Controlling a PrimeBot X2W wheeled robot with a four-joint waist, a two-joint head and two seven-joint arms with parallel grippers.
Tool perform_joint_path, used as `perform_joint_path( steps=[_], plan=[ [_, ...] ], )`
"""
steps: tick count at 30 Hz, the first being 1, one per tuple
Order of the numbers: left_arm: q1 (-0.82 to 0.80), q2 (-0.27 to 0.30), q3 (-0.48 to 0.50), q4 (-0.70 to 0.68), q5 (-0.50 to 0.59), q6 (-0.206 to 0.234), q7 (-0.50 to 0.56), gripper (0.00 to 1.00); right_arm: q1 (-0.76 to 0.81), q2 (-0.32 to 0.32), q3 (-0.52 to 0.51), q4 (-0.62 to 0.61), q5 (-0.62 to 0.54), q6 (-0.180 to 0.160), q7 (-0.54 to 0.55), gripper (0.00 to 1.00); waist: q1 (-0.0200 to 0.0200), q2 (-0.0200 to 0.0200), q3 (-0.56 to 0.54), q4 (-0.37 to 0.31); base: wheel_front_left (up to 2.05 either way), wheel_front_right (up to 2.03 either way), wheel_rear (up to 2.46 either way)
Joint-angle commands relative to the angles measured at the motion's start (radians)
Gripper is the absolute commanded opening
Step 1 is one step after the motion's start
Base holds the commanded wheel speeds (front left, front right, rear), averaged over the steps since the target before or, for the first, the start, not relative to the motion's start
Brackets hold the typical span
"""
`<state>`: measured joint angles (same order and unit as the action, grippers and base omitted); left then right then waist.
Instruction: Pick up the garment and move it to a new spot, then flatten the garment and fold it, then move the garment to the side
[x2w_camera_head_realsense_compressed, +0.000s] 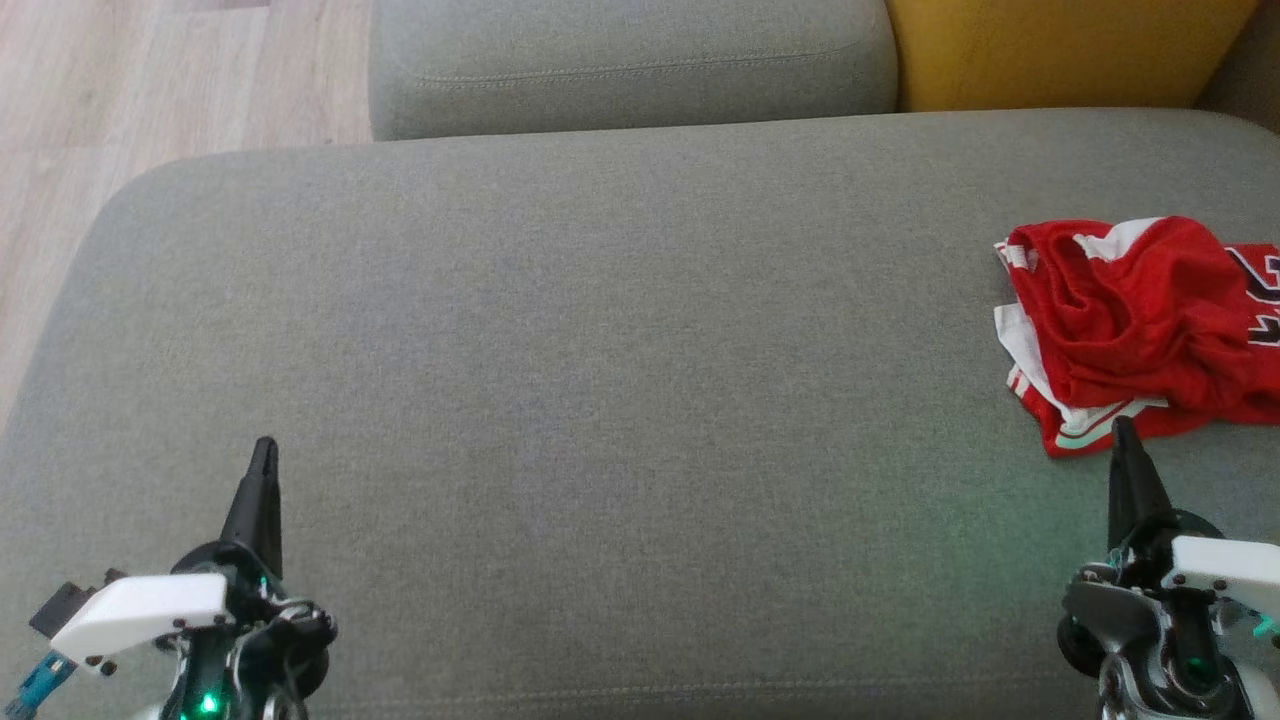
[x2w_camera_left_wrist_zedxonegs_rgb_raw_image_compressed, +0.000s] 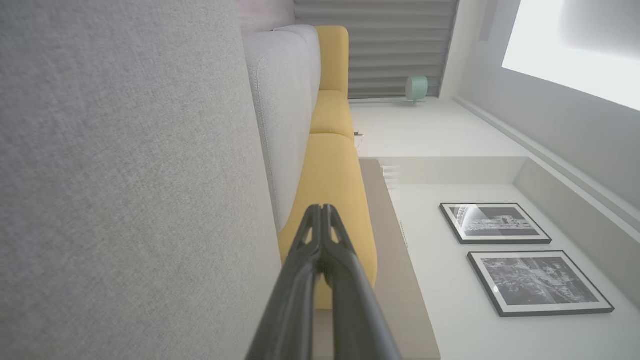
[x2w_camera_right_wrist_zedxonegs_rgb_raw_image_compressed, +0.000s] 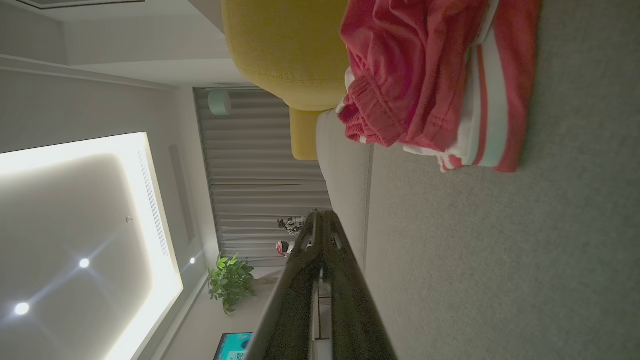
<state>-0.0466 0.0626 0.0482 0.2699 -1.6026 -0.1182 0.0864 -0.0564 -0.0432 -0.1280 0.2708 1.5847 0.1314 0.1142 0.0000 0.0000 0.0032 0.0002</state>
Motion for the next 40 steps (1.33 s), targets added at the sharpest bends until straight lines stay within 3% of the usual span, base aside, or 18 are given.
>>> perform_joint_path(
  steps=[1, 40],
  plan=[
    [-0.06, 0.004, 0.043, -0.025, -0.025, -0.012, 0.009, 0.0, -0.051, -0.011, 0.018, -0.026, 0.027, -0.001, -0.004, 0.0, 0.0, 0.0, 0.0, 0.0, 0.0, 0.0, 0.0],
    [-0.06, -0.003, 0.053, -0.025, -0.017, -0.012, 0.016, 0.0, -0.051, -0.009, 0.016, -0.026, 0.025, -0.001, -0.002, 0.0, 0.0, 0.0, 0.0, 0.0, 0.0, 0.0, 0.0]
  ],
)
